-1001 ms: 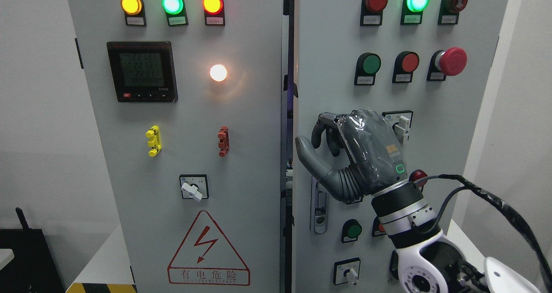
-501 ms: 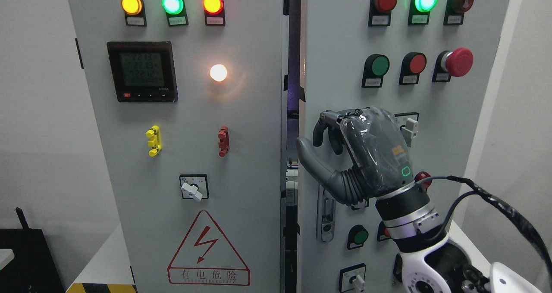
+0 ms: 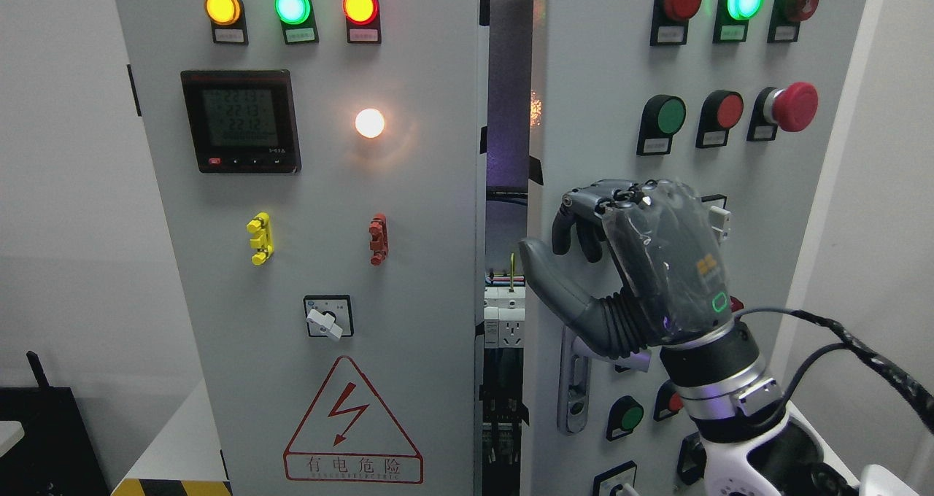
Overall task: Release door handle
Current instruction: 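Swing the door open toward the robot with the right hand, then open the right hand and withdraw it from the door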
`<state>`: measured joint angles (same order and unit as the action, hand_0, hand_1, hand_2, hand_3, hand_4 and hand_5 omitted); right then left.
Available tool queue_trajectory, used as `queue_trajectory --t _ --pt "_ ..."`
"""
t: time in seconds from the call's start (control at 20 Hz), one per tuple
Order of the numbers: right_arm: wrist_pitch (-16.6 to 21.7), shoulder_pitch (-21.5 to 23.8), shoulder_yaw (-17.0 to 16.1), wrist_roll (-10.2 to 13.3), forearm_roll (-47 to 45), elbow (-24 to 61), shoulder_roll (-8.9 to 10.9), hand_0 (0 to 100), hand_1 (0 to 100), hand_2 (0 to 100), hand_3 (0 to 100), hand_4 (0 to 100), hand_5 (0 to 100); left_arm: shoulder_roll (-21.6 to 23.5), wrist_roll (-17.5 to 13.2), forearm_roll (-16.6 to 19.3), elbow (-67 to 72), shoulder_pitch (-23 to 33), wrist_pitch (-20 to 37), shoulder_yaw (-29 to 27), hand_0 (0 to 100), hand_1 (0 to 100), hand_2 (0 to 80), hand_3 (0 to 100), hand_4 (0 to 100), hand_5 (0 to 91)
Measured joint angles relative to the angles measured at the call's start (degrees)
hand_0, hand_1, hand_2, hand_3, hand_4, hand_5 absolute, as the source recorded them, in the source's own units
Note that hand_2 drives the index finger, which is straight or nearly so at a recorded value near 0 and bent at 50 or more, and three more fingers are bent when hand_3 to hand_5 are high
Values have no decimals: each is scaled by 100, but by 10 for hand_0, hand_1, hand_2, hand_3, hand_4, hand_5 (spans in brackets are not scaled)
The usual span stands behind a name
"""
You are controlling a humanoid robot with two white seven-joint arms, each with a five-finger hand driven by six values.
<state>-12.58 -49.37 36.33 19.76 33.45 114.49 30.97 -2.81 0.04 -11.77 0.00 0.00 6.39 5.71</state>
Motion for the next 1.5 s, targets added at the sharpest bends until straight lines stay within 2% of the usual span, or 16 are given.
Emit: queue_trajectory --t 0.45,1.2,1.5 --pt "561 555 -887 6 290 243 -41 546 203 748 1000 962 1000 0 0 0 0 0 0 0 120 389 0 0 0 0" --pt "1740 1080 -2374 114 416 436 -66 543 213 757 1000 969 1000 0 0 0 0 0 0 0 120 389 0 0 0 0" --pt "2058 1710 -3197 118 423 465 -79 541 219 762 1000 966 1000 0 0 0 0 0 0 0 120 389 0 0 0 0"
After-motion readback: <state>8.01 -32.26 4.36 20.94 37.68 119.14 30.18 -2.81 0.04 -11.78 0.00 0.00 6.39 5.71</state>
